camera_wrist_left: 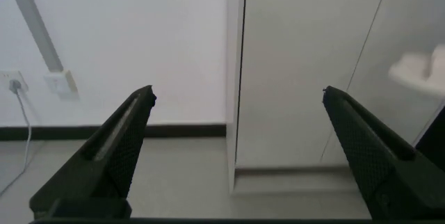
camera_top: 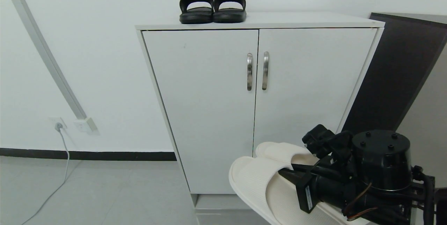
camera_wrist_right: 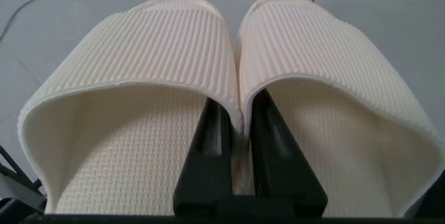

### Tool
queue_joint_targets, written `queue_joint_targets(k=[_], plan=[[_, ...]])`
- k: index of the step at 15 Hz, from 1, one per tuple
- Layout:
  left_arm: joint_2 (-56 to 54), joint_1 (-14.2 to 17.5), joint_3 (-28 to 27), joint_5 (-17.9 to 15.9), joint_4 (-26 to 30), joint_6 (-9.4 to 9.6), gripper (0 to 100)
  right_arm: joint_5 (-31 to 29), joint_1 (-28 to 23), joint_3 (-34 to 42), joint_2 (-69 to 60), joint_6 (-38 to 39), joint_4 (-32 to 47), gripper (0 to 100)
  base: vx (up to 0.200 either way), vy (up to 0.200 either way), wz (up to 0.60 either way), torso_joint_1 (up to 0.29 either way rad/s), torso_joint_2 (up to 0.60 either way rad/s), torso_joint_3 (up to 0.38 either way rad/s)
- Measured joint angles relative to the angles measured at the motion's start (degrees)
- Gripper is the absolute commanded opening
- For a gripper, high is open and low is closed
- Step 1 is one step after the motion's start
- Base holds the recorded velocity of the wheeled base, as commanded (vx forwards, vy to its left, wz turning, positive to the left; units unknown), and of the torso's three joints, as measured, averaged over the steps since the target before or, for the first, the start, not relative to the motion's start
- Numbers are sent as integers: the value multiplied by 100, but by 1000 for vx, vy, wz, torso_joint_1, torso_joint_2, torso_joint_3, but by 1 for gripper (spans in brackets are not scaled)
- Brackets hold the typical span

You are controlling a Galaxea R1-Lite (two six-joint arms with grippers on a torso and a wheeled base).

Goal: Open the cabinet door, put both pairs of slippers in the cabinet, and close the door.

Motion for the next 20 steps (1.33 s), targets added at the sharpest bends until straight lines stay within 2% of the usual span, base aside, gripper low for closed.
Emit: queue_joint_targets(k=[2,4,8,10,12,15,18,20], plan=[[634,-34,-568,-110,-29,-185,100,4,2,27,0,-68,0,0,0,0,0,0,0,0],[1395,-87,-858,-455,-306,-257,100,22,0,54,0,-79,0,0,0,0,0,0,0,0],[2922,-139,-1078,-1618,-1459,-300,100,50,0,73,-5,-76,-11,0,0,0,0,0,0,0],[3663,-212,-1193,-1954,-2105,-306,100,55,0,74,-7,-73,-11,0,0,0,0,0,0,0],[4465,-607,-1381,-2121,-2723,-322,100,61,0,74,-7,-71,-11,0,0,0,0,0,0,0],[5526,-1484,-1783,-2136,-3304,-339,100,57,-9,73,-7,-62,-9,0,0,0,0,0,0,0],[6522,-2456,-2559,-1793,-3396,-344,100,55,-35,82,-10,-62,-11,0,0,0,0,0,0,0],[7141,-2972,-3200,-1571,-3449,-345,100,50,-46,84,-7,-62,-11,0,0,0,0,0,0,0]])
